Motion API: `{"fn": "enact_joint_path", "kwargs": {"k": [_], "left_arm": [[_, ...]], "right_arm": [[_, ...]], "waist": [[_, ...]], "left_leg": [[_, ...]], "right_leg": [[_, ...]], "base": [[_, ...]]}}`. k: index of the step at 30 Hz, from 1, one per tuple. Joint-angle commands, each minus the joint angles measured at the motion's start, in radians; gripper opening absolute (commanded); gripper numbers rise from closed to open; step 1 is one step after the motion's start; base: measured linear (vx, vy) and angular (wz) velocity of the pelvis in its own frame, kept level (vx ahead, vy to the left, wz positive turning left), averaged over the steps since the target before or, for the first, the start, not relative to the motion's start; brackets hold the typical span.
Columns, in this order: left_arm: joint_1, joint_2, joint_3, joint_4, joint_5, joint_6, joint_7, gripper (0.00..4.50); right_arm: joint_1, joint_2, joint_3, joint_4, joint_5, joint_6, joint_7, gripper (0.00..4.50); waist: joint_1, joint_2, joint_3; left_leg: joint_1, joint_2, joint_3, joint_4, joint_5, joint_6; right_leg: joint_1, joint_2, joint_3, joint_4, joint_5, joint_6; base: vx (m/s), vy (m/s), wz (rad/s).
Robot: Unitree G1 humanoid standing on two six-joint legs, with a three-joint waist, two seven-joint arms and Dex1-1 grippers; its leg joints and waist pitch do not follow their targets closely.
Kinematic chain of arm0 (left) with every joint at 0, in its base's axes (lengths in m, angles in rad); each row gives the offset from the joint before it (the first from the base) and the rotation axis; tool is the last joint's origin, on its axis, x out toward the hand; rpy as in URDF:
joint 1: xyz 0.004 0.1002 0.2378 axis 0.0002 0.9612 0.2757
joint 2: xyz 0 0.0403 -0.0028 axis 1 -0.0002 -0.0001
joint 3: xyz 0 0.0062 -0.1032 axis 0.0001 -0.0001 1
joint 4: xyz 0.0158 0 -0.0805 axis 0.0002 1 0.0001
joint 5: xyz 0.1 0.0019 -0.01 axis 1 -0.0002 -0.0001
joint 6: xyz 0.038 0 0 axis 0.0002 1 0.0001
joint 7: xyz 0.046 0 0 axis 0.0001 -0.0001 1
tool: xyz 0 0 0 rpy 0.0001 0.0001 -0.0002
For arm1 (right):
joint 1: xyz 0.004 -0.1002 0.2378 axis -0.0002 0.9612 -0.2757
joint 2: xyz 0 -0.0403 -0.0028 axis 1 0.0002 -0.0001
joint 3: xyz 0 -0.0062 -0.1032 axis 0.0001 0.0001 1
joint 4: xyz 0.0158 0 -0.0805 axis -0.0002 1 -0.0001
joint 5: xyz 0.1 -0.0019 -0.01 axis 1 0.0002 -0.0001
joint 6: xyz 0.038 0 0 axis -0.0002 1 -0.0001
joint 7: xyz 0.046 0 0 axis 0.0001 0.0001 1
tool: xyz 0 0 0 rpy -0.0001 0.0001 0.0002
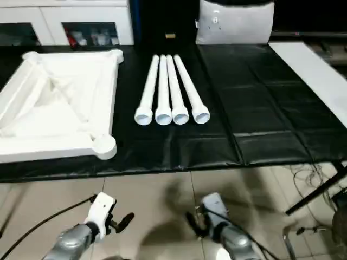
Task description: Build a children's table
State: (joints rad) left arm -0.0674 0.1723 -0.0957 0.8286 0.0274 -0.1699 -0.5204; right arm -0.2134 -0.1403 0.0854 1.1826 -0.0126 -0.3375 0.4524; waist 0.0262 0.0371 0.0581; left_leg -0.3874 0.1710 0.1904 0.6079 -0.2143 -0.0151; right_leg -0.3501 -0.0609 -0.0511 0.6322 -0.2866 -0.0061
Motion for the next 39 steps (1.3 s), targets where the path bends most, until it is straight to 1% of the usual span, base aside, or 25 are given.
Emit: {"fn": "enact_joint_path", "kwargs": {"k": [1,2,5,6,8,9,11,12,14,16,19,21,24,25,26,27,28,29,30,31,33,35,36,38,39], "left_arm": [[0.048,0.02,-0.023,-0.11,-0.022,0.041,-0.066,4.42],[0.048,0.02,-0.023,-0.11,-0.022,0.041,-0.066,4.42],[0.166,0.05,-0.02,-0.359,-0.109,0.09,-0.125,4.42],[0.188,0.055,-0.017,-0.408,-0.126,0.107,-0.136,4.42],[0.26,0.082,-0.014,-0.561,-0.166,0.133,-0.158,4.42],[0.309,0.098,-0.003,-0.684,-0.195,0.172,-0.164,4.42],[0.325,0.103,0.001,-0.726,-0.205,0.184,-0.164,4.42],[0.344,0.11,0.008,-0.788,-0.229,0.205,-0.17,4.42],[0.367,0.12,0.012,-0.88,-0.266,0.248,-0.179,4.42],[0.375,0.127,0.007,-0.915,-0.282,0.26,-0.193,4.42],[0.454,0.181,-0.01,-1.124,-0.337,0.313,-0.21,4.42],[0.467,0.191,-0.008,-1.192,-0.355,0.35,-0.196,4.42],[0.481,0.203,0.006,-1.291,-0.377,0.403,-0.17,4.42],[0.484,0.211,0.036,-1.405,-0.414,0.469,-0.129,4.42],[0.478,0.213,0.049,-1.444,-0.428,0.495,-0.11,4.42],[0.466,0.212,0.065,-1.478,-0.436,0.52,-0.086,4.42],[0.453,0.214,0.079,-1.503,-0.439,0.542,-0.061,4.42],[0.402,0.207,0.115,-1.522,-0.433,0.588,0.002,4.42],[0.402,0.207,0.115,-1.522,-0.433,0.588,0.002,4.42],[0.337,0.174,0.139,-1.496,-0.405,0.609,0.066,4.42],[0.296,0.157,0.144,-1.459,-0.371,0.62,0.103,4.42],[0.239,0.143,0.14,-1.397,-0.307,0.618,0.152,4.42],[0.203,0.139,0.142,-1.372,-0.301,0.647,0.191,4.42],[0.169,0.128,0.152,-1.339,-0.308,0.658,0.218,4.42],[0.126,0.119,0.16,-1.289,-0.312,0.665,0.239,4.42]], "right_arm": [[0.018,-0.001,-0.004,-0.032,0.009,-0.019,0.053,4.5],[0.018,-0.001,-0.004,-0.032,0.009,-0.019,0.053,4.5],[0.073,-0.024,0.013,-0.164,0.066,-0.031,0.233,4.5],[0.084,-0.031,0.013,-0.196,0.081,-0.031,0.266,4.5],[0.141,-0.065,0.02,-0.355,0.142,0.001,0.359,4.5],[0.182,-0.088,0.015,-0.482,0.191,0.038,0.401,4.5],[0.197,-0.097,0.011,-0.529,0.212,0.057,0.415,4.5],[0.225,-0.12,0.014,-0.615,0.243,0.082,0.442,4.5],[0.268,-0.155,0.016,-0.74,0.281,0.123,0.489,4.5],[0.293,-0.18,0.018,-0.821,0.303,0.15,0.511,4.5],[0.392,-0.284,-0.004,-1.167,0.451,0.317,0.551,4.5],[0.403,-0.304,-0.015,-1.221,0.483,0.357,0.552,4.5],[0.424,-0.331,-0.031,-1.31,0.547,0.427,0.541,4.5],[0.443,-0.342,-0.058,-1.399,0.585,0.462,0.502,4.5],[0.446,-0.336,-0.073,-1.425,0.586,0.465,0.478,4.5],[0.445,-0.328,-0.087,-1.449,0.593,0.471,0.452,4.5],[0.446,-0.324,-0.097,-1.475,0.603,0.489,0.423,4.5],[0.444,-0.317,-0.11,-1.512,0.579,0.511,0.359,4.5],[0.444,-0.317,-0.11,-1.512,0.579,0.511,0.359,4.5],[0.432,-0.292,-0.122,-1.524,0.531,0.519,0.281,4.5],[0.415,-0.262,-0.133,-1.523,0.487,0.535,0.201,4.5],[0.372,-0.222,-0.133,-1.508,0.403,0.604,0.054,4.5],[0.335,-0.209,-0.125,-1.494,0.368,0.674,-0.029,4.5],[0.301,-0.175,-0.135,-1.466,0.375,0.687,-0.087,4.5],[0.261,-0.133,-0.149,-1.43,0.381,0.688,-0.149,4.5]], "waist": [[0.0,-0.004,-0.022],[0.0,-0.003,-0.022],[0.005,-0.007,-0.012],[0.008,-0.011,-0.009],[0.011,-0.021,0.002],[0.009,-0.024,0.007],[0.009,-0.027,0.011],[0.005,-0.029,0.021],[0.011,-0.031,0.027],[0.009,-0.033,0.03],[0.014,-0.035,0.023],[0.008,-0.031,0.018],[0.012,-0.032,0.02],[0.015,-0.026,0.007],[0.015,-0.027,0.009],[0.023,-0.021,-0.011],[0.027,-0.013,-0.014],[0.026,-0.019,-0.012],[0.03,-0.017,-0.012],[0.036,-0.01,-0.01],[0.036,-0.011,-0.008],[0.039,-0.011,-0.016],[0.04,-0.011,-0.026],[0.037,-0.011,-0.033],[0.038,-0.003,-0.037]], "left_leg": [[0.01,0.096,-0.039,-0.087,-0.169,0.137],[0.011,0.095,-0.037,-0.087,-0.166,0.139],[0.006,0.099,-0.038,-0.087,-0.126,0.16],[0.005,0.1,-0.036,-0.082,-0.081,0.192],[0.001,0.103,-0.037,-0.085,-0.075,0.211],[0.005,0.103,-0.036,-0.09,-0.101,0.206],[0.005,0.104,-0.038,-0.092,-0.111,0.2],[0.009,0.099,-0.034,-0.099,-0.143,0.179],[0.01,0.102,-0.036,-0.104,-0.18,0.149],[0.011,0.096,-0.034,-0.102,-0.157,0.14],[0.012,0.095,-0.04,-0.092,-0.075,0.16],[0.014,0.09,-0.038,-0.094,-0.08,0.164],[0.015,0.092,-0.039,-0.096,-0.105,0.137],[0.019,0.089,-0.038,-0.094,-0.114,0.126],[0.021,0.091,-0.037,-0.095,-0.108,0.114],[0.02,0.086,-0.038,-0.085,-0.064,0.113],[0.019,0.081,-0.038,-0.082,-0.052,0.11],[0.02,0.08,-0.035,-0.084,-0.049,0.107],[0.022,0.076,-0.036,-0.084,-0.061,0.096],[0.024,0.073,-0.035,-0.087,-0.114,0.073],[0.027,0.073,-0.033,-0.091,-0.153,0.036],[0.029,0.068,-0.037,-0.09,-0.142,0.006],[0.031,0.066,-0.038,-0.088,-0.12,-0.013],[0.032,0.062,-0.036,-0.085,-0.099,-0.016],[0.034,0.058,-0.036,-0.082,-0.093,-0.02]], "right_leg": [[0.013,-0.113,0.058,-0.073,0.136,-0.308],[0.013,-0.111,0.058,-0.073,0.132,-0.306],[0.012,-0.108,0.059,-0.065,0.186,-0.297],[0.008,-0.102,0.057,-0.056,0.274,-0.291],[0.007,-0.099,0.055,-0.053,0.306,-0.281],[0.004,-0.097,0.055,-0.058,0.274,-0.279],[0.005,-0.098,0.059,-0.06,0.261,-0.277],[0.002,-0.093,0.061,-0.07,0.192,-0.279],[0.002,-0.099,0.067,-0.078,0.123,-0.267],[0.003,-0.092,0.068,-0.079,0.135,-0.258],[0.016,-0.094,0.068,-0.067,0.272,-0.216],[0.013,-0.092,0.063,-0.07,0.268,-0.217],[0.014,-0.091,0.065,-0.076,0.196,-0.232],[0.018,-0.09,0.063,-0.075,0.161,-0.236],[0.017,-0.09,0.064,-0.075,0.16,-0.237],[0.024,-0.088,0.061,-0.068,0.209,-0.245],[0.024,-0.087,0.059,-0.067,0.212,-0.244],[0.023,-0.084,0.06,-0.072,0.212,-0.235],[0.022,-0.083,0.058,-0.074,0.179,-0.227],[0.021,-0.088,0.059,-0.082,0.08,-0.22],[0.019,-0.087,0.062,-0.093,-0.028,-0.206],[0.021,-0.085,0.064,-0.093,-0.084,-0.179],[0.021,-0.082,0.064,-0.089,-0.067,-0.157],[0.022,-0.079,0.064,-0.084,-0.029,-0.157],[0.017,-0.079,0.064,-0.082,-0.01,-0.164]], "base": [[0.0,0.0,0.0],[0.0,0.0,0.0],[0.0,0.0,0.0],[0.0,0.0,0.0],[0.0,0.0,0.0],[0.0,0.0,0.0],[0.0,0.0,0.0],[0.0,0.0,0.0],[0.0,0.0,0.0],[0.0,0.0,0.0],[0.0,0.0,0.0],[0.0,0.0,0.0],[0.0,0.0,0.0],[0.0,0.0,0.0],[0.0,0.0,0.0],[0.0,0.0,0.0],[0.0,0.0,0.0],[0.0,0.0,0.0],[0.0,0.0,0.0],[0.0,0.0,0.0],[0.0,0.0,0.0],[0.0,0.0,0.0],[0.0,0.0,0.0],[0.0,0.0,0.0],[0.0,0.0,0.0]]}}
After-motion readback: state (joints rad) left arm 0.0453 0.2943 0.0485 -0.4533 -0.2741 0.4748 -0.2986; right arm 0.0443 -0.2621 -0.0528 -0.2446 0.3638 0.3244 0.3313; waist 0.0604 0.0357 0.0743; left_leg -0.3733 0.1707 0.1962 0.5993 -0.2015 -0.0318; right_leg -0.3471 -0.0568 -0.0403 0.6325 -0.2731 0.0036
